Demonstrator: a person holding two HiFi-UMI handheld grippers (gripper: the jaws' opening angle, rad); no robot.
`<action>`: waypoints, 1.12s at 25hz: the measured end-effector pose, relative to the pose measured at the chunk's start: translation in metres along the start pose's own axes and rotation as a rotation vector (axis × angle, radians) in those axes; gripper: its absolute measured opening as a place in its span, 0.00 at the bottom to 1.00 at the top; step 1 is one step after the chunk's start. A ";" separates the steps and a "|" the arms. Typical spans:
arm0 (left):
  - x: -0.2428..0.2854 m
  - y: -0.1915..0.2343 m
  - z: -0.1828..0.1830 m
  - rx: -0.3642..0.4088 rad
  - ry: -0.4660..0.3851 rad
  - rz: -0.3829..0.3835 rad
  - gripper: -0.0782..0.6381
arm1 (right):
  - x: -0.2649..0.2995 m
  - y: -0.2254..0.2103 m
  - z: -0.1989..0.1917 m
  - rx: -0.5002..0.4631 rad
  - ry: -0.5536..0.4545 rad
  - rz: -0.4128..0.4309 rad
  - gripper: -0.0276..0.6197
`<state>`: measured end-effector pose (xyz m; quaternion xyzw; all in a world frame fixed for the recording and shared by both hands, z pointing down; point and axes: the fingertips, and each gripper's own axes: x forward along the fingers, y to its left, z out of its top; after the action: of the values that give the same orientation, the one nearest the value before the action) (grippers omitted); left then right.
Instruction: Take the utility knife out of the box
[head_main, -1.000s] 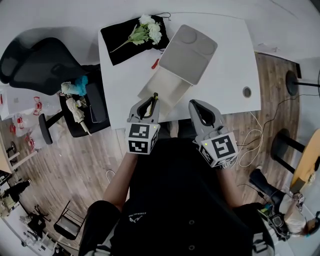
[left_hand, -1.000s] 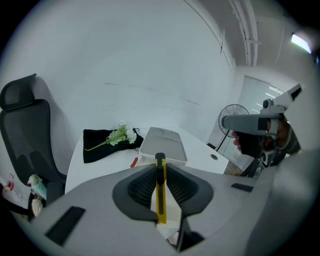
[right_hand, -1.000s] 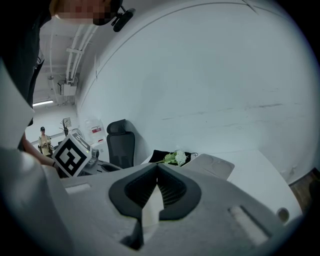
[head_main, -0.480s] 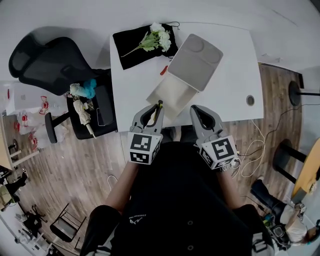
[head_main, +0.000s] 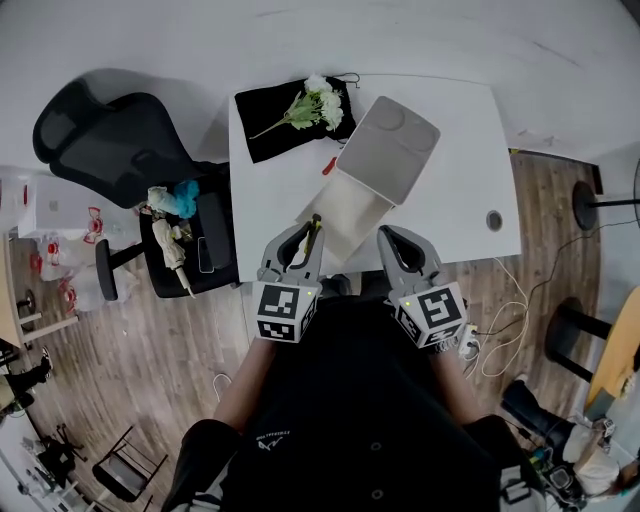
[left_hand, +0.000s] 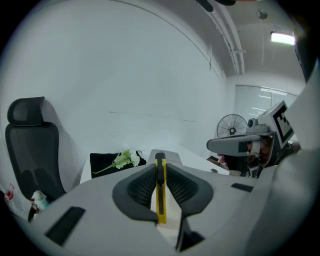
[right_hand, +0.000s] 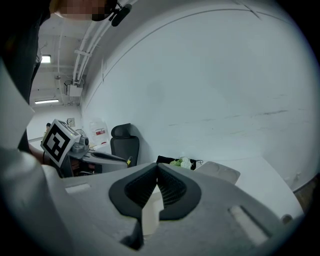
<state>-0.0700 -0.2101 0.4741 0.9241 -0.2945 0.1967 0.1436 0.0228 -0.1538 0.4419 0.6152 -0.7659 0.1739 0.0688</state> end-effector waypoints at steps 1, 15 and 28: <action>-0.001 0.000 0.003 -0.004 -0.010 -0.002 0.20 | 0.000 0.000 0.001 0.000 -0.004 -0.002 0.05; -0.007 -0.006 0.069 -0.006 -0.192 -0.004 0.20 | -0.001 -0.008 0.033 -0.009 -0.058 -0.011 0.05; -0.012 -0.001 0.141 0.071 -0.348 0.019 0.20 | -0.007 -0.027 0.096 -0.081 -0.167 -0.003 0.05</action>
<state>-0.0390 -0.2579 0.3441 0.9458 -0.3165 0.0456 0.0558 0.0609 -0.1862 0.3555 0.6252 -0.7746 0.0910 0.0297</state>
